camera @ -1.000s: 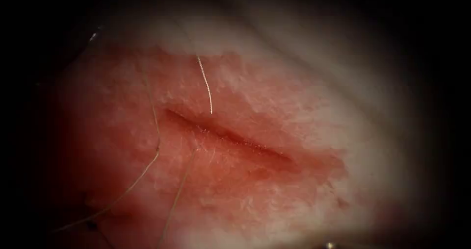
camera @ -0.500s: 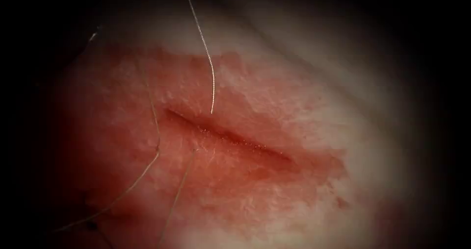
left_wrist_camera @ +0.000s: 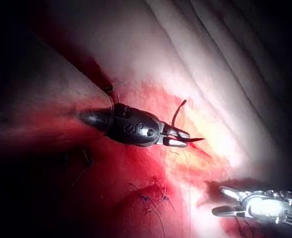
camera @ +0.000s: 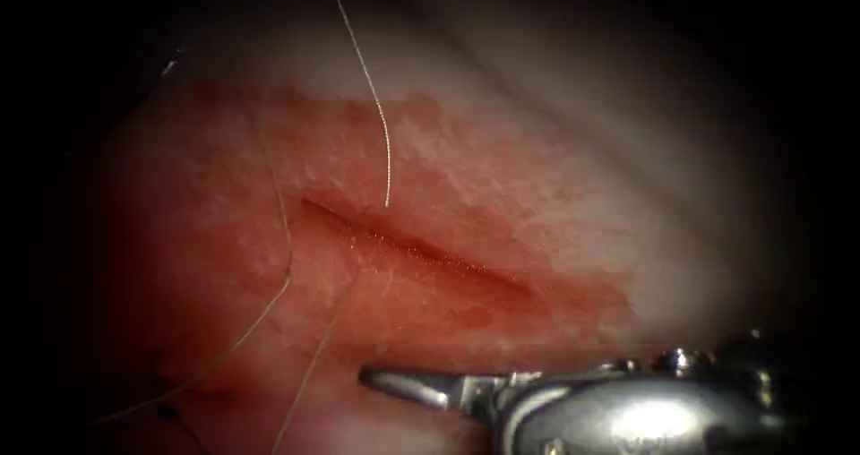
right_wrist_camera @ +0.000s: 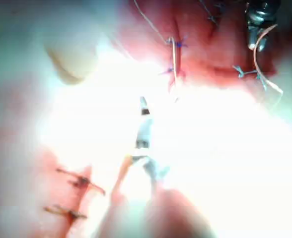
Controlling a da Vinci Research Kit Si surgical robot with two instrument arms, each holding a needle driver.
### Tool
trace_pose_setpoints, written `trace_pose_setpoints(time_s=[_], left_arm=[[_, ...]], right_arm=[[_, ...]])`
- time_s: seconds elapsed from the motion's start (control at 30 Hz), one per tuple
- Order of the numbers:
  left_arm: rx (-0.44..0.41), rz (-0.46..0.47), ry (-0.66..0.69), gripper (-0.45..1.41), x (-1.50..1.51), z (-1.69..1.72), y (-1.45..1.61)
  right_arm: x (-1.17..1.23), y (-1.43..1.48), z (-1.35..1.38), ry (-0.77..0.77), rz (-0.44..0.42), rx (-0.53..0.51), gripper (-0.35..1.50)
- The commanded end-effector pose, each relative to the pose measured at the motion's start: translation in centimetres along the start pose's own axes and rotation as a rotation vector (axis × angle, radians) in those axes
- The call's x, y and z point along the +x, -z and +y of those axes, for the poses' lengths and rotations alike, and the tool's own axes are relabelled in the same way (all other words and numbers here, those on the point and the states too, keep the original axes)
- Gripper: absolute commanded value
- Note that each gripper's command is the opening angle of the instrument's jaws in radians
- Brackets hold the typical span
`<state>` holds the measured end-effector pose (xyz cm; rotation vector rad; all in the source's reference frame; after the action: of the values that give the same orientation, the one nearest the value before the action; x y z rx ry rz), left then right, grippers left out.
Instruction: Wound Closure
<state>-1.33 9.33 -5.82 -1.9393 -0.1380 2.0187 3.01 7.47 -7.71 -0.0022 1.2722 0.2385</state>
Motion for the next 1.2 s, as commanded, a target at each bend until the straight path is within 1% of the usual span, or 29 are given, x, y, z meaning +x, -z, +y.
trace_pose_setpoints(time_s=[0.03,0.07,0.13,0.17,0.27,0.3,0.33,0.37,0.43,0.47,0.5,0.53,0.63,0.83,0.87,1.0,1.03,1.13,1.2], left_arm=[[-0.001,0.001,0.001,-0.35,-0.07,0.02,-0.05],[-0.001,0.001,0.001,-0.35,-0.07,0.02,-0.05],[-0.001,0.001,0.001,-0.35,-0.07,0.02,-0.05],[-0.001,0.001,0.001,-0.35,-0.07,0.02,-0.05],[-0.001,0.001,0.001,-0.35,-0.07,0.02,-0.05],[-0.001,0.001,0.001,-0.35,-0.07,0.02,-0.05],[-0.001,0.001,0.001,-0.35,-0.07,0.02,-0.05],[-0.001,0.001,0.001,-0.35,-0.07,0.02,-0.05],[-0.001,0.001,0.001,-0.35,-0.07,0.02,-0.05],[-0.001,0.001,0.001,-0.35,-0.07,0.02,-0.05],[-0.001,0.001,0.001,-0.35,-0.07,0.02,-0.05],[-0.001,0.001,0.001,-0.35,-0.07,0.02,-0.05],[-0.001,0.001,0.001,-0.35,-0.07,0.02,-0.05],[-0.001,0.001,0.001,-0.35,-0.07,0.02,-0.05],[-0.001,0.001,0.001,-0.35,-0.07,0.02,-0.05],[-0.001,0.001,0.001,-0.35,-0.07,0.02,-0.05],[-0.001,0.001,0.001,-0.35,-0.07,0.02,-0.05],[-0.001,0.001,0.001,-0.35,-0.07,0.02,-0.06],[-0.001,0.001,0.001,-0.35,-0.07,0.02,-0.06]], right_arm=[[-0.22,-0.18,0.11,0.007,-0.007,-0.015,1.40],[-0.37,-0.26,0.15,0.016,-0.013,-0.016,1.33],[-0.53,-0.38,0.19,0.026,-0.013,-0.016,1.33],[-0.68,-0.50,0.19,0.038,-0.028,-0.010,1.33],[-0.87,-0.65,0.19,0.054,-0.046,-0.005,1.31],[-1.02,-0.75,0.19,0.060,-0.061,-0.004,1.28],[-1.06,-0.78,0.20,0.051,-0.063,0.003,1.19],[-1.07,-0.81,0.21,0.034,-0.060,0.023,0.91],[-1.06,-0.85,0.21,0.033,-0.063,0.028,0.69],[-1.05,-0.87,0.21,0.032,-0.056,0.040,0.30],[-1.05,-0.89,0.21,0.032,-0.050,0.060,-0.17],[-1.05,-0.89,0.20,0.032,-0.050,0.072,-0.35],[-1.02,-0.87,0.18,0.032,-0.054,0.089,-0.35],[-0.82,-0.67,0.13,0.007,-0.040,0.087,-0.35],[-0.70,-0.61,0.08,0.002,-0.025,0.090,-0.35],[-0.44,-0.53,-0.06,-0.008,-0.007,0.104,-0.35],[-0.30,-0.53,-0.12,-0.013,-0.002,0.110,-0.35],[-0.24,-0.56,-0.14,-0.022,0.001,0.109,-0.35],[-0.27,-0.59,-0.13,-0.021,-0.001,0.105,-0.35]])
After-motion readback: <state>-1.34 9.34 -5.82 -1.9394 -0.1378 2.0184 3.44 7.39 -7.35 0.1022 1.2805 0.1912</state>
